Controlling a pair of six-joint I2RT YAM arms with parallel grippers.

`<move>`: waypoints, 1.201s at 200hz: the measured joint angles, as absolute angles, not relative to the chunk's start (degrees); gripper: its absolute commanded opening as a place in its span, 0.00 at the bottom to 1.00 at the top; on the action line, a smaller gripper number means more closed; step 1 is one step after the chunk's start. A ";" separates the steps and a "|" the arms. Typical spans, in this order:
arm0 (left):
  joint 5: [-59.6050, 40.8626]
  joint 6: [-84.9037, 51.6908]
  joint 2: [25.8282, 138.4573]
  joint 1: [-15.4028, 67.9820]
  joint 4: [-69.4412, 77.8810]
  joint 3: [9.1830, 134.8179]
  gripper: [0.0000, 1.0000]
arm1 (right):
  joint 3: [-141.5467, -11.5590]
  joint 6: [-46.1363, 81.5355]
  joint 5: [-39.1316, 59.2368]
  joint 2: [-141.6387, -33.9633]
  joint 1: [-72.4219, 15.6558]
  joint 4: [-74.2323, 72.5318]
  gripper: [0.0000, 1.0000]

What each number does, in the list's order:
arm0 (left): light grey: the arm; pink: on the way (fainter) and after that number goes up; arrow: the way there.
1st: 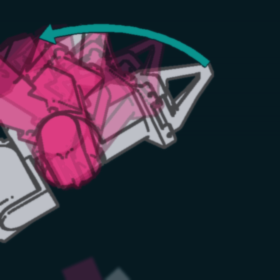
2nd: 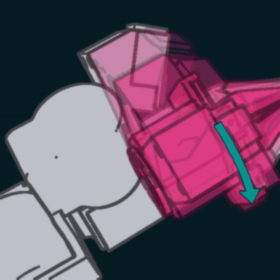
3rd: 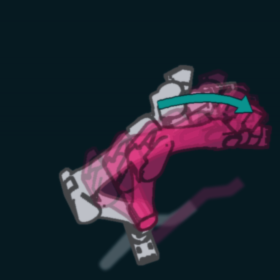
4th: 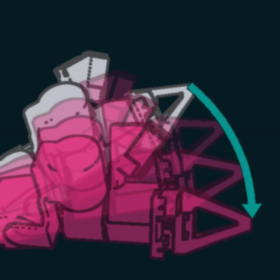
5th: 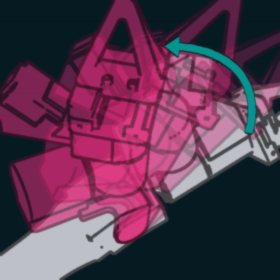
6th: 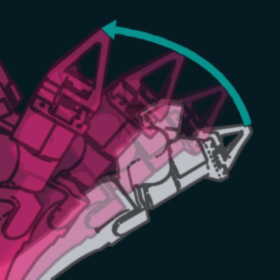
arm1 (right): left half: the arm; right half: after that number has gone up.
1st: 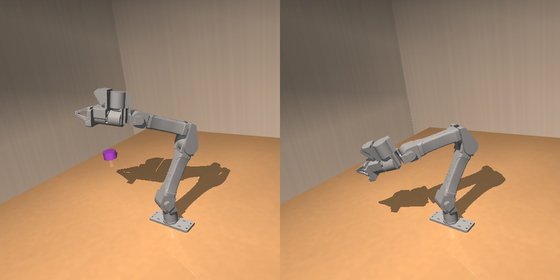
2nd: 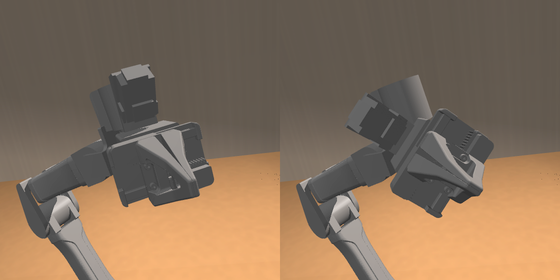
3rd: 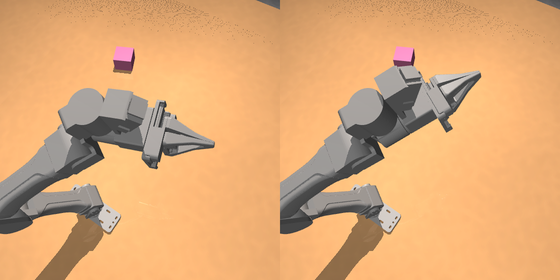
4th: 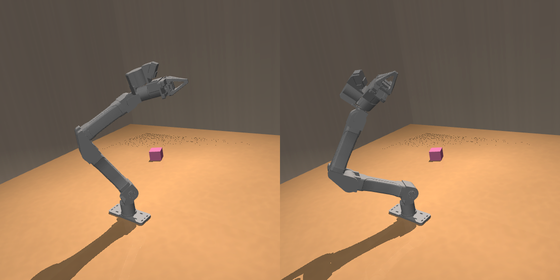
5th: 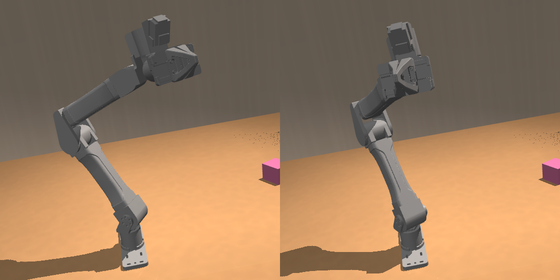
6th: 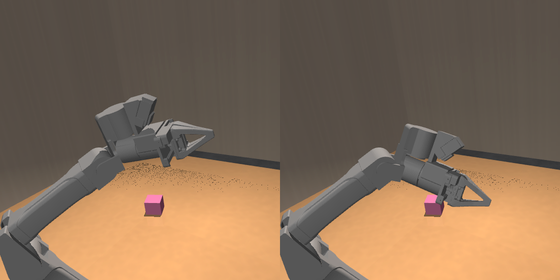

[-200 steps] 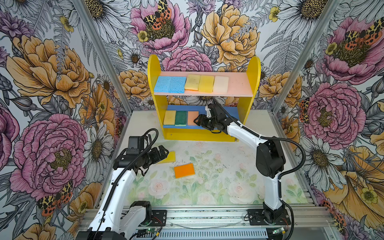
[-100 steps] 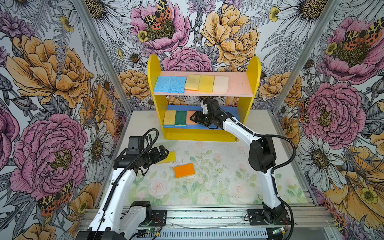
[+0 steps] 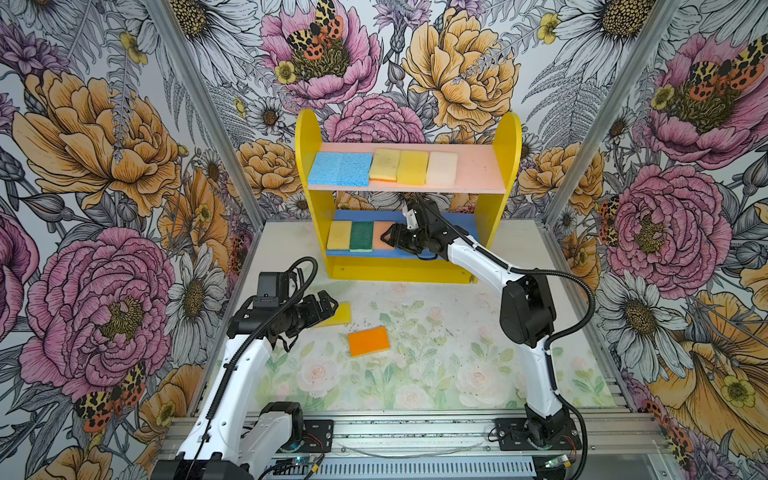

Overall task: Place and organize the cleaning sponges onto the shelf
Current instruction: 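Lower the peach sponge onto the blue shelf beside the green sponge, then open the right gripper and withdraw it from the shelf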

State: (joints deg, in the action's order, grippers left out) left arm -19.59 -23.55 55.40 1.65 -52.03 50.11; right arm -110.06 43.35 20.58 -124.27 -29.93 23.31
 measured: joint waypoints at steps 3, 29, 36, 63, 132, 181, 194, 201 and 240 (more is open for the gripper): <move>-19.59 -23.55 55.40 1.65 -52.03 50.11 0.99 | -109.56 43.35 20.49 -123.90 -29.93 23.29 0.66; -19.59 -23.55 55.40 1.65 -52.03 50.11 0.99 | -105.19 43.18 19.55 -120.46 -29.93 23.51 0.66; -19.59 -23.55 55.40 1.65 -52.03 50.11 0.99 | -104.09 43.13 19.49 -119.59 -29.93 23.53 0.66; -19.59 -23.55 55.40 1.65 -52.01 50.11 0.99 | -99.61 42.94 19.49 -116.20 -30.00 23.27 0.67; -19.73 -23.53 55.94 2.57 -51.90 50.11 0.99 | -80.93 42.89 19.38 -100.14 -30.85 20.75 0.67; -21.91 -22.96 59.22 3.68 -50.92 50.11 0.99 | -63.92 42.37 18.04 -84.71 -32.45 19.07 0.73; -22.20 -22.92 59.24 4.29 -50.59 50.06 0.99 | -59.48 41.87 17.30 -80.58 -33.17 19.03 0.86; -22.22 -22.92 59.22 4.91 -50.35 49.91 0.99 | -57.04 41.63 16.86 -78.22 -33.56 18.92 0.99; -20.67 -22.98 60.47 12.16 -49.91 49.50 0.99 | -45.10 41.69 14.50 -65.65 -34.44 17.78 0.99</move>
State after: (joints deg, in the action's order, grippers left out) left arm -20.67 -22.98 60.47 12.16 -49.91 49.50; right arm -45.10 41.69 14.50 -65.65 -34.44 17.78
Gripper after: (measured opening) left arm 0.988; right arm 0.992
